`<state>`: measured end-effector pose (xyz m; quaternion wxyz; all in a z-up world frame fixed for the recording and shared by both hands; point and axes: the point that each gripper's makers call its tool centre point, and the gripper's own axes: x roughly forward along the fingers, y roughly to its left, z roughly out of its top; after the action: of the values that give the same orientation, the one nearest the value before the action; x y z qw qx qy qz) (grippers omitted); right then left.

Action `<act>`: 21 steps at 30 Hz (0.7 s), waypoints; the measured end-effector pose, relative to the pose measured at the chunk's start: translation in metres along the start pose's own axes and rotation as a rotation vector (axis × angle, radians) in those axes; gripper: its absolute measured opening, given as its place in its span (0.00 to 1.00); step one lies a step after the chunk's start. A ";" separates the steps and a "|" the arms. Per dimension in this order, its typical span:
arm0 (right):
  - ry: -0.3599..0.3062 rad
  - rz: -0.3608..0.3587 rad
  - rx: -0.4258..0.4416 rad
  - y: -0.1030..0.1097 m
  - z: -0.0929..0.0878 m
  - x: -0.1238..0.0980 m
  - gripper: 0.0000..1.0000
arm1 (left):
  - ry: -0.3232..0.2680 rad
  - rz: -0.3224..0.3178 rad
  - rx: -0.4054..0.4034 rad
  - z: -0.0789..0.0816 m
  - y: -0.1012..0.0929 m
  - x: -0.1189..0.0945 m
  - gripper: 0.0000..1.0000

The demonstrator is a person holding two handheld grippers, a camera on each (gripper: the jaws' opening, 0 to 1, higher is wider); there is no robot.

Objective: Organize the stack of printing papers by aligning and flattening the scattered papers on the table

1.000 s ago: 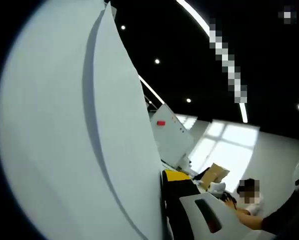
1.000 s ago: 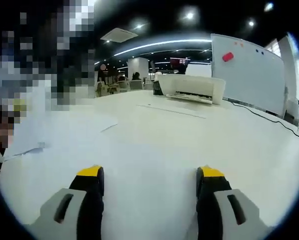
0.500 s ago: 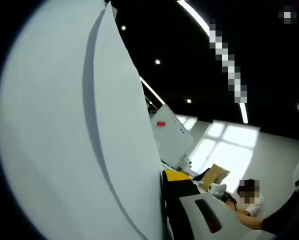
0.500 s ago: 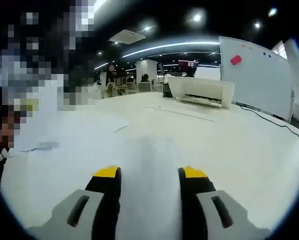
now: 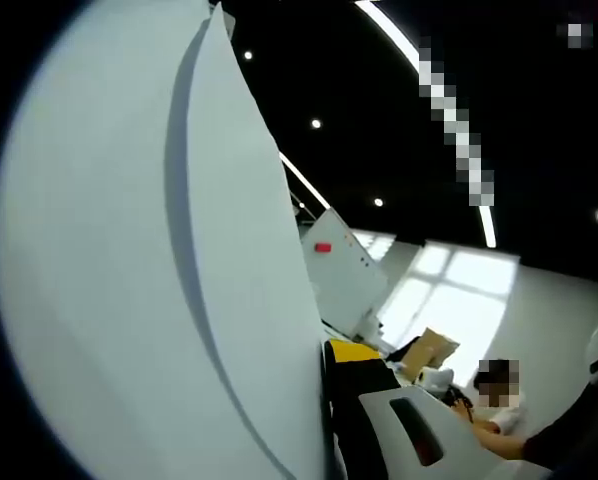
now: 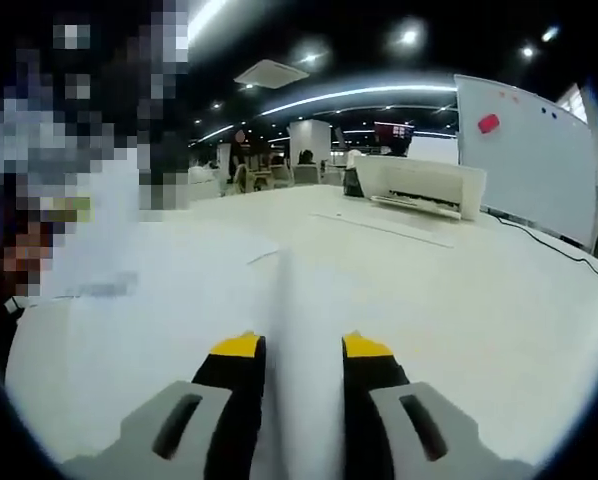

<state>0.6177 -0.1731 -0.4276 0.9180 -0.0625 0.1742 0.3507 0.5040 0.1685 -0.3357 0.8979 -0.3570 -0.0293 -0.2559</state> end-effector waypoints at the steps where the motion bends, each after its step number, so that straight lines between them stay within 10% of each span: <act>1: 0.001 0.004 -0.002 0.002 0.000 0.000 0.21 | 0.000 0.000 -0.002 0.000 0.000 0.000 0.07; 21: 0.000 0.076 0.116 0.027 0.005 -0.012 0.02 | -0.003 -0.001 -0.002 0.000 0.000 0.000 0.07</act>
<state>0.5929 -0.1592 -0.4184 0.9061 -0.0023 0.1966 0.3746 0.5034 0.1683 -0.3357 0.8973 -0.3584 -0.0305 -0.2559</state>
